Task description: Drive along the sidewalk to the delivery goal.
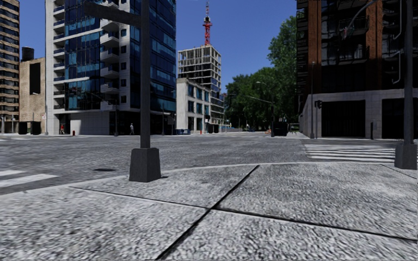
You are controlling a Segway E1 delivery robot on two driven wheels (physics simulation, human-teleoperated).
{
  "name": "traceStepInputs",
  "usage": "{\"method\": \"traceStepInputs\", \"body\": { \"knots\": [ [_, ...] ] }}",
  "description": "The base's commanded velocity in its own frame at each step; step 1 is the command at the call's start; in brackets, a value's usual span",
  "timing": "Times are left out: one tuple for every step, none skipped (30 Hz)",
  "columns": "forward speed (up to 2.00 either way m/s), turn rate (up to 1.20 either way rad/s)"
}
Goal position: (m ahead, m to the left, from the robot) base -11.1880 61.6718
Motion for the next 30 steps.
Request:
{"method": "traceStepInputs", "body": {
  "knots": [
    [2.00, 0.94],
    [2.00, 0.96],
    [2.00, 1.01],
    [2.00, 1.04],
    [2.00, 1.06],
    [2.00, 1.06],
    [2.00, 1.07],
    [2.00, 1.08],
    [2.00, 1.09],
    [2.00, 1.09],
    [2.00, 1.10],
    [2.00, 1.10],
    [2.00, 1.10],
    [2.00, 1.10],
    [2.00, 1.10],
    [2.00, 1.10],
    [2.00, 1.10],
    [2.00, 1.10],
    [2.00, 1.10],
    [2.00, 1.10],
    [2.00, 1.10],
    [2.00, 1.10],
    [2.00, 1.10],
    [2.00, 1.10],
    [2.00, 1.10],
    [2.00, 1.10],
    [2.00, 1.10],
    [2.00, 1.10],
    [2.00, 1.10],
    [2.00, 1.09]
  ]
}}
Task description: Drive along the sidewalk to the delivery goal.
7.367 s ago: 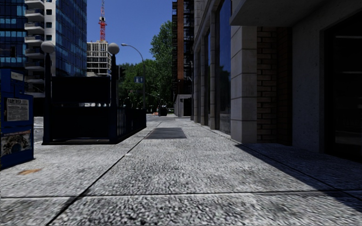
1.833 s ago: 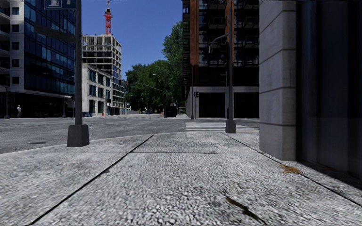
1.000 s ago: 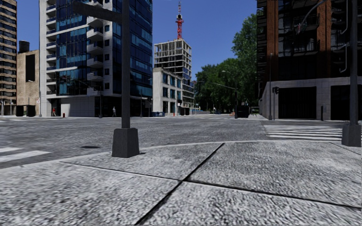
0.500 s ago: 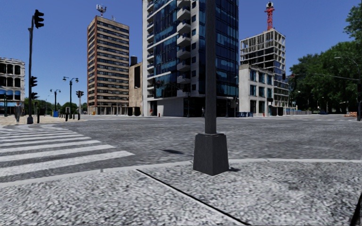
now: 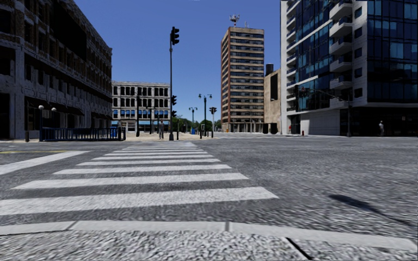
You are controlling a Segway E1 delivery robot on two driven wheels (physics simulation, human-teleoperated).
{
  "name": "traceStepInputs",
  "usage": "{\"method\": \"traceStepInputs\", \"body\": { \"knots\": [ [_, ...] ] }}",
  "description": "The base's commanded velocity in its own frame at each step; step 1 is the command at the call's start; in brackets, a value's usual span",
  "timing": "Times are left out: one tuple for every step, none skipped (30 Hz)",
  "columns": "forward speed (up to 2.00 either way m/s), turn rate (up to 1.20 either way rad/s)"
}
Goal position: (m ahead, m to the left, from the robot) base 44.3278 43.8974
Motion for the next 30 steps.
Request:
{"method": "traceStepInputs", "body": {
  "knots": [
    [2.00, 1.09],
    [2.00, 0.60],
    [2.00, 0.02],
    [2.00, 0.00],
    [2.00, 0.00],
    [2.00, 0.00],
    [2.00, 0.00],
    [2.00, 0.00],
    [2.00, 0.00],
    [2.00, 0.00],
    [2.00, 0.00],
    [2.00, 0.00],
    [2.00, 0.00],
    [2.00, 0.00],
    [2.00, 0.00],
    [2.00, 0.00],
    [2.00, 0.00],
    [2.00, 0.00],
    [2.00, 0.00],
    [2.00, 0.00],
    [2.00, 0.00],
    [2.00, 0.00],
    [2.00, -0.32],
    [2.00, -0.32],
    [2.00, -0.80],
    [2.00, -1.02],
    [2.00, -1.11],
    [2.00, -1.11],
    [2.00, -1.13],
    [2.00, 0.00]
  ]
}}
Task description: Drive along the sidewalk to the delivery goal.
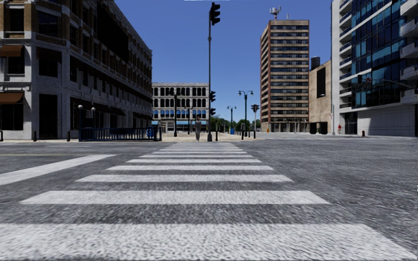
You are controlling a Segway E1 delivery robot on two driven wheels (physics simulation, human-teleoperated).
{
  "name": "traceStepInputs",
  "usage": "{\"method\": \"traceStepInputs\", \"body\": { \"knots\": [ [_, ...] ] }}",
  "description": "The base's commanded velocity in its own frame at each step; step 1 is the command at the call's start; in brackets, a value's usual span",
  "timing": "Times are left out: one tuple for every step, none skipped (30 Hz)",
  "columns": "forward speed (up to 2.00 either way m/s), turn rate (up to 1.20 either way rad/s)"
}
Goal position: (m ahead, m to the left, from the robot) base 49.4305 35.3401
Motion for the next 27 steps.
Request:
{"method": "traceStepInputs", "body": {
  "knots": [
    [2.00, 0.00],
    [2.00, 0.00],
    [2.00, 0.00],
    [2.00, 0.00],
    [2.00, 0.00],
    [2.00, 0.00],
    [2.00, 0.00],
    [2.00, 0.00],
    [2.00, 0.00],
    [2.00, 0.00],
    [2.00, 0.00],
    [2.00, 0.00],
    [2.00, 0.00],
    [2.00, 0.00],
    [2.00, 0.00],
    [2.00, 0.00],
    [2.00, 0.00],
    [2.00, 0.00],
    [2.00, 0.00],
    [2.00, 0.00],
    [2.00, 0.00],
    [2.00, 0.00],
    [2.00, 0.00],
    [2.00, 0.00],
    [2.00, 0.00],
    [2.00, 0.00],
    [2.00, 0.00]
  ]
}}
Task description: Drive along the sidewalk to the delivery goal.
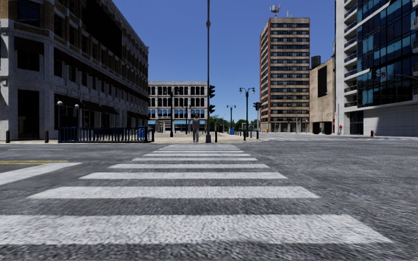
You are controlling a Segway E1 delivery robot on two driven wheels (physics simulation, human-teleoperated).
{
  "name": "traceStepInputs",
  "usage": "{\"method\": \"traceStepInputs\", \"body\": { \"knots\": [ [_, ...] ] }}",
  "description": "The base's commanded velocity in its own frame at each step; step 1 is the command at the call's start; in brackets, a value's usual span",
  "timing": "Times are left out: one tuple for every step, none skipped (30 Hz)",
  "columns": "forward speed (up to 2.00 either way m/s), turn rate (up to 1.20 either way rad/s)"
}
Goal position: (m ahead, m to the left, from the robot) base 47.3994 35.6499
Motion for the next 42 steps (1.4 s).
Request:
{"method": "traceStepInputs", "body": {
  "knots": [
    [2.00, 0.00],
    [2.00, 0.00],
    [2.00, 0.00],
    [2.00, 0.00],
    [2.00, 0.00],
    [2.00, 0.00],
    [2.00, 0.00],
    [2.00, 0.00],
    [2.00, 0.00],
    [2.00, 0.00],
    [2.00, 0.00],
    [2.00, 0.00],
    [2.00, 0.00],
    [2.00, 0.00],
    [2.00, 0.00],
    [2.00, 0.00],
    [2.00, 0.00],
    [2.00, 0.00],
    [2.00, 0.00],
    [2.00, 0.00],
    [2.00, 0.00],
    [2.00, 0.00],
    [2.00, 0.00],
    [2.00, 0.00],
    [2.00, 0.00],
    [2.00, 0.00],
    [2.00, 0.00],
    [2.00, 0.00],
    [2.00, 0.00],
    [2.00, 0.00],
    [2.00, 0.00],
    [2.00, 0.00],
    [2.00, 0.00],
    [2.00, 0.00],
    [2.00, 0.00],
    [2.00, 0.00],
    [2.00, -0.32],
    [2.00, -0.32],
    [2.00, -0.51],
    [2.00, -1.00],
    [2.00, -1.20],
    [2.00, -1.20]
  ]
}}
